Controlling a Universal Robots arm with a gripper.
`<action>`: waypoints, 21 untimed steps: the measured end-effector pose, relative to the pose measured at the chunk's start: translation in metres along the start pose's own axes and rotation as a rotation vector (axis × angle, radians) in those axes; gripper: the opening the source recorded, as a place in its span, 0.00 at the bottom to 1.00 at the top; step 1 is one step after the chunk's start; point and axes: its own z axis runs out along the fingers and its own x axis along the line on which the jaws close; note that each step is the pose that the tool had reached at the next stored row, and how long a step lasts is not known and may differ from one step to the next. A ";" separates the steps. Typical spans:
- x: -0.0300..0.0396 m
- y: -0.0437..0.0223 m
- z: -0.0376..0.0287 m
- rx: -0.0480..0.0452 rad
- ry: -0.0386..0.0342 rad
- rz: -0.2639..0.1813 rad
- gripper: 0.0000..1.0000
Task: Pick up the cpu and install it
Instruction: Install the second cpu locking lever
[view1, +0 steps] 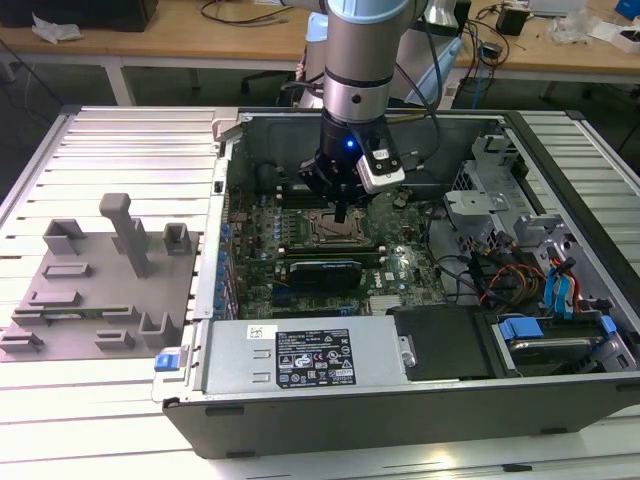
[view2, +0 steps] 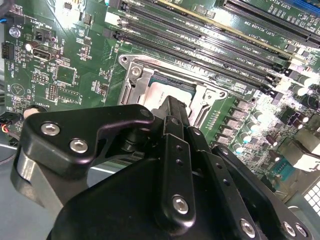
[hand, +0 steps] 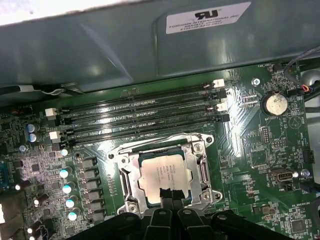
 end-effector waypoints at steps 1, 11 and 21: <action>0.0000 0.0000 0.0000 0.0000 0.0000 0.000 0.11; 0.0000 -0.0004 -0.0090 0.0001 -0.0001 0.000 0.11; -0.0031 -0.0180 -0.0093 0.0001 -0.0002 -0.002 0.11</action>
